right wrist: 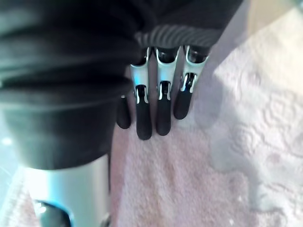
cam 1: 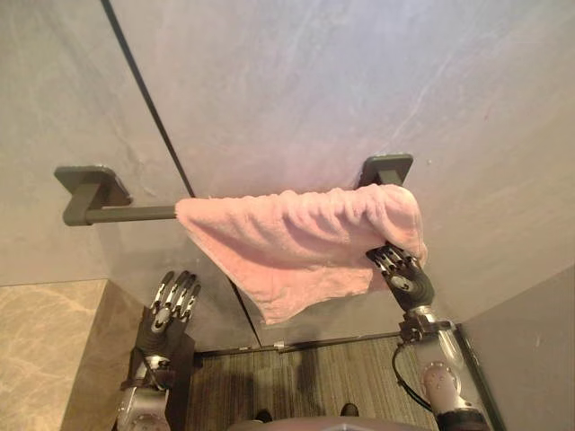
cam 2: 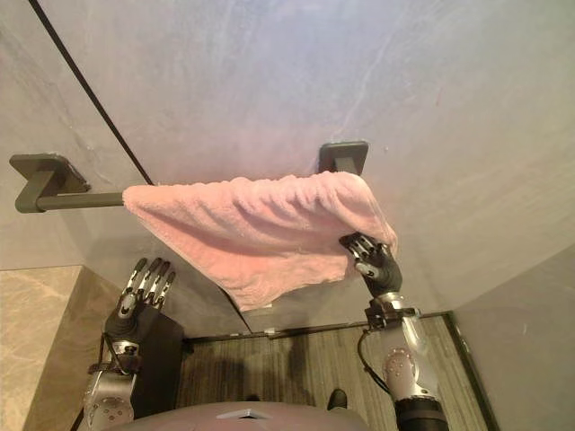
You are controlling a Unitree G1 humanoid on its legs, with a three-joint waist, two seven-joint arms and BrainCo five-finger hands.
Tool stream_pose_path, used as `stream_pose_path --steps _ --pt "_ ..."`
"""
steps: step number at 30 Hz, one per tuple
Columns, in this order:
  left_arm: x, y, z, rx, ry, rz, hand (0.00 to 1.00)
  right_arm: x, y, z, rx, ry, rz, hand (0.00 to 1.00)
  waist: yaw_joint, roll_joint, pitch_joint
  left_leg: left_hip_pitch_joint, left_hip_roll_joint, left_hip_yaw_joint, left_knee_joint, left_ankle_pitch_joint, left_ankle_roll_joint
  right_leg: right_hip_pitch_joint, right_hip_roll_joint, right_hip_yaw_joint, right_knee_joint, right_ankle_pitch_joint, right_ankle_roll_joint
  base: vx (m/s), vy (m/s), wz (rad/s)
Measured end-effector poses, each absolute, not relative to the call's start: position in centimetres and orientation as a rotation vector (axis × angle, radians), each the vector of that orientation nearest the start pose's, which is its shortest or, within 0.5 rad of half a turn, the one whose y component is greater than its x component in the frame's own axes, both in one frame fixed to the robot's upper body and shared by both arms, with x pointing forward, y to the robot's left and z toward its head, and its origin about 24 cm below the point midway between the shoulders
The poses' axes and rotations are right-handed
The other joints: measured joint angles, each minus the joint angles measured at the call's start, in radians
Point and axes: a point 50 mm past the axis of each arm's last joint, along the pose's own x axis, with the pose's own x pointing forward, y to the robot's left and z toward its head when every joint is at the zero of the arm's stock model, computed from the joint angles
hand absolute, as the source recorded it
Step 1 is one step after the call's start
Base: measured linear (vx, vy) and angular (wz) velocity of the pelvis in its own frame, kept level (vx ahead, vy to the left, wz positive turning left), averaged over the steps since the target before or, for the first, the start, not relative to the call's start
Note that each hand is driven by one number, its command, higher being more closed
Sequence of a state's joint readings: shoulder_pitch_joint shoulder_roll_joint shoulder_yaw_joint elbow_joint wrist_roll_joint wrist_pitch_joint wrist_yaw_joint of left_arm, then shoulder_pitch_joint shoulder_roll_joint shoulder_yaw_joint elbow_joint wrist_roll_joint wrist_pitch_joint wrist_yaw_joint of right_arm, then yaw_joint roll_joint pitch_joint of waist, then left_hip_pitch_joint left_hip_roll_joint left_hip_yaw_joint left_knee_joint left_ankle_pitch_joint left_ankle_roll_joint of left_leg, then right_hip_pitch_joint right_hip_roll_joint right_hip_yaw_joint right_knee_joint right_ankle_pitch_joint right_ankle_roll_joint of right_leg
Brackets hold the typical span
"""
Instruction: Organize washtable
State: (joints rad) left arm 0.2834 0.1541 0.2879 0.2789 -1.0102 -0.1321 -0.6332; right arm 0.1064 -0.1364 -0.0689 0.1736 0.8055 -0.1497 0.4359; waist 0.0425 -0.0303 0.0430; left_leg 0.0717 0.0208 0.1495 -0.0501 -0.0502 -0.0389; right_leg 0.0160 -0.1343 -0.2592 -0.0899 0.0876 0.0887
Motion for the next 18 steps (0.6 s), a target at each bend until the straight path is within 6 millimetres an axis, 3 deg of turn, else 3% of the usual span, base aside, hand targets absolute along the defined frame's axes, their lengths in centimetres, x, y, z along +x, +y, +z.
stream_pose_path --steps 9,13,18 --pt "13.6 27.6 -4.7 -0.781 -0.016 0.189 0.00 20.0 -24.3 -0.5 0.626 -0.069 -0.068 0.00 -0.005 0.001 0.000 0.002 0.000 0.009 0.004 0.000 0.000 -0.002 0.000 0.011 0.000 0.004 0.000 -0.01 0.001 -0.02" --pt "12.6 27.7 -5.9 -0.784 0.047 0.227 0.00 18.8 -26.1 -2.3 0.634 -0.008 -0.198 0.00 -0.005 0.001 -0.001 0.002 0.000 0.013 0.003 -0.002 0.000 -0.004 0.000 0.016 0.000 0.004 0.001 0.00 0.002 -0.02" --pt "10.9 27.1 -8.6 -0.756 0.229 0.284 0.00 17.0 -26.7 -5.6 0.608 0.158 -0.303 0.00 -0.007 0.005 -0.003 0.004 0.000 0.021 0.003 -0.005 0.000 -0.008 0.002 0.025 0.000 0.004 0.001 0.01 0.001 -0.06"
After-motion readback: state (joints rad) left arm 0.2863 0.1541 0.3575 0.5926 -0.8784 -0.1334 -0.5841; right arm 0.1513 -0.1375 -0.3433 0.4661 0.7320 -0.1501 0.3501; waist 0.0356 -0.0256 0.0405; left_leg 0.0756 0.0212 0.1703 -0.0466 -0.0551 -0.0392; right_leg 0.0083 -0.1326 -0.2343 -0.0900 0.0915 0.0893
